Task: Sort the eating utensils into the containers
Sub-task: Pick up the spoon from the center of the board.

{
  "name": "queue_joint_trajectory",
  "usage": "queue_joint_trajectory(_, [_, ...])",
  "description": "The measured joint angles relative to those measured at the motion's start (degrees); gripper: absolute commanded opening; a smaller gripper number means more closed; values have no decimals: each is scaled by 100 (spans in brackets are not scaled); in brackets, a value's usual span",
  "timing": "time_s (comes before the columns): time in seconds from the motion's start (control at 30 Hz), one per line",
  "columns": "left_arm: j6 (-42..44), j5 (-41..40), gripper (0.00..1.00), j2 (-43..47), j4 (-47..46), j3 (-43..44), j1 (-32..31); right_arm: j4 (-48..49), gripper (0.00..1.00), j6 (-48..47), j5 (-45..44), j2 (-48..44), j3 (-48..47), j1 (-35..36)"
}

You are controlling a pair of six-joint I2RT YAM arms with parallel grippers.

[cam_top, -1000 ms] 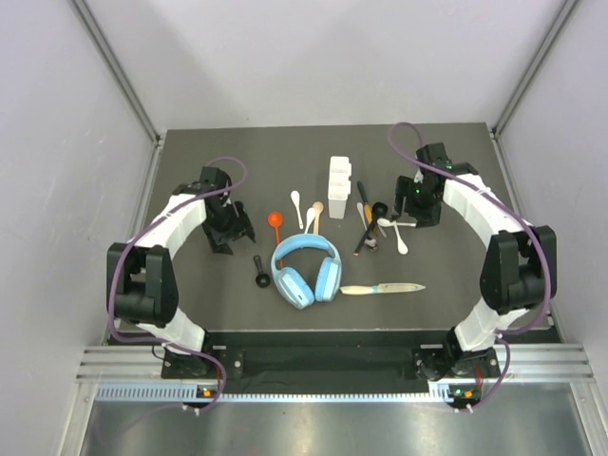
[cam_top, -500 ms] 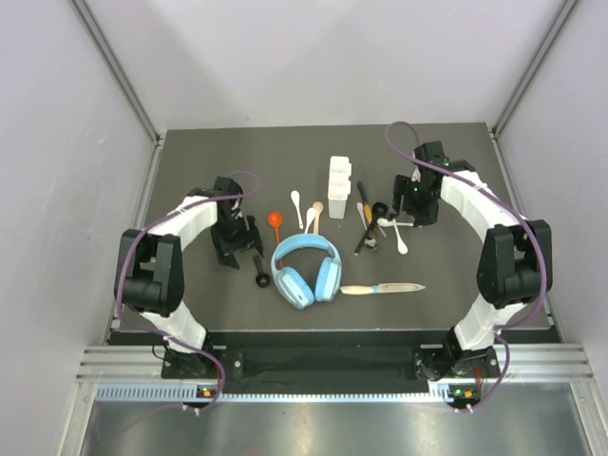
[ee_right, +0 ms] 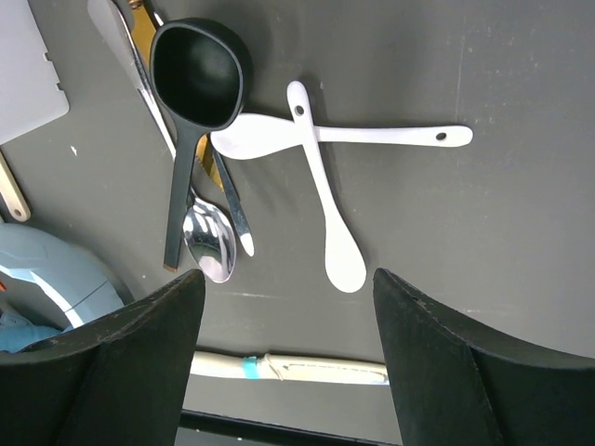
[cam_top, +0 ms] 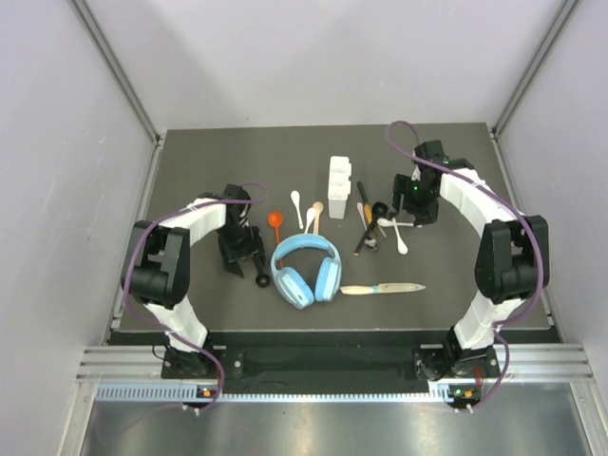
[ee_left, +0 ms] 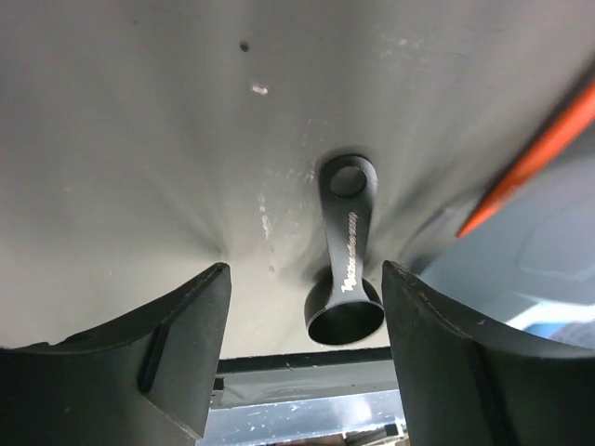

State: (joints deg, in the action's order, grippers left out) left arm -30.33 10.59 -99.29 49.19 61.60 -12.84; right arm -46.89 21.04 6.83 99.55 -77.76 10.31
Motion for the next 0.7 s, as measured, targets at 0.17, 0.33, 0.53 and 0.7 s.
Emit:
queue_joint_trajectory(0.17, [13,-37,57,-214,33,4,-61,11,73,2,2,0,2,-37])
queue_joint_trajectory(0.33, [-4,-103,0,-295,146,15,-105,46,73,2,28,0,13,-101])
queue_joint_trajectory(0.53, [20,-149,0,-299,229,28,-168,81,73,2,59,0,76,-125])
queue_joint_trajectory(0.7, [17,-225,0,-275,247,46,-179,90,73,2,103,0,85,-142])
